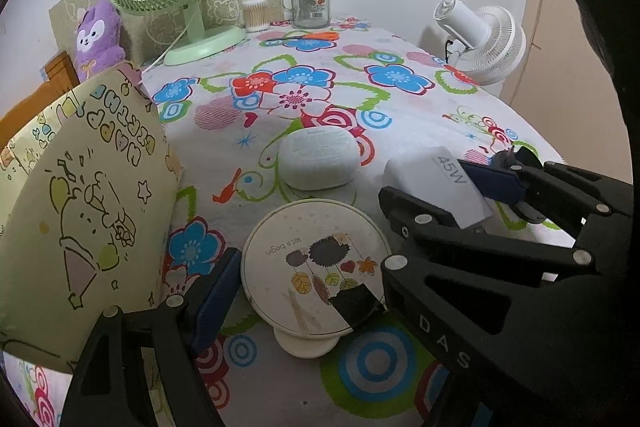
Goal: Organize rigid objects
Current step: 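Close the left tool on the beige compact while the right tool grasps the white charger, then lift the compact with the left tool while the right tool lifts the charger toward the box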
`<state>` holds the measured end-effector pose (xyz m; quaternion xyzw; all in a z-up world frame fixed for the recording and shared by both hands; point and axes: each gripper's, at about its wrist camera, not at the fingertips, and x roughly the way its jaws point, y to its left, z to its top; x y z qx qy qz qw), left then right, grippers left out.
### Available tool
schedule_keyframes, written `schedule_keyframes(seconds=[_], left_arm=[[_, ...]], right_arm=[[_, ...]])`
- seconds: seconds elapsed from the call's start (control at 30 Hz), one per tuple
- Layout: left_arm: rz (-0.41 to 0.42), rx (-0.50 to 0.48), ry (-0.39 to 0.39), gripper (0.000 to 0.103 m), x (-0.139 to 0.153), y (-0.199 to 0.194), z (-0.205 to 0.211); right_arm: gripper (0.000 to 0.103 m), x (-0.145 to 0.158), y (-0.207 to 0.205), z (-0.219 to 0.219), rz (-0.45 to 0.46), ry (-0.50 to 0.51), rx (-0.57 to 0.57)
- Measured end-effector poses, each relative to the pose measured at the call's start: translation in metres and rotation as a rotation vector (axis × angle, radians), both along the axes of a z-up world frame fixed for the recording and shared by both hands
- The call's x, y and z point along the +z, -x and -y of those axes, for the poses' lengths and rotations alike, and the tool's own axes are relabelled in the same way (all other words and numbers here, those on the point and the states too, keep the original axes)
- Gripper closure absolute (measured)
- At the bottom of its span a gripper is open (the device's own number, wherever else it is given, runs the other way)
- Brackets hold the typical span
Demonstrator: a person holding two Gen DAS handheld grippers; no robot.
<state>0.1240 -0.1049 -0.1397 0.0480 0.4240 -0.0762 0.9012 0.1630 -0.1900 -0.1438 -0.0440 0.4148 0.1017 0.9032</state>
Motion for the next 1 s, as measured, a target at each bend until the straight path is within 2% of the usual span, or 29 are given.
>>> schedule_keyframes(seconds=[0.37,1.0], left_arm=[[0.011,-0.037,0.006,0.019,0.007,0.017,0.009],[0.058,-0.065,0.034,0.019,0.032,0.05,0.011]], right_arm=[[0.052,0.003,0.019,0.013,-0.044,-0.048,-0.053],[0.053,0.031,0.058,0.017,0.002,-0.043,-0.103]])
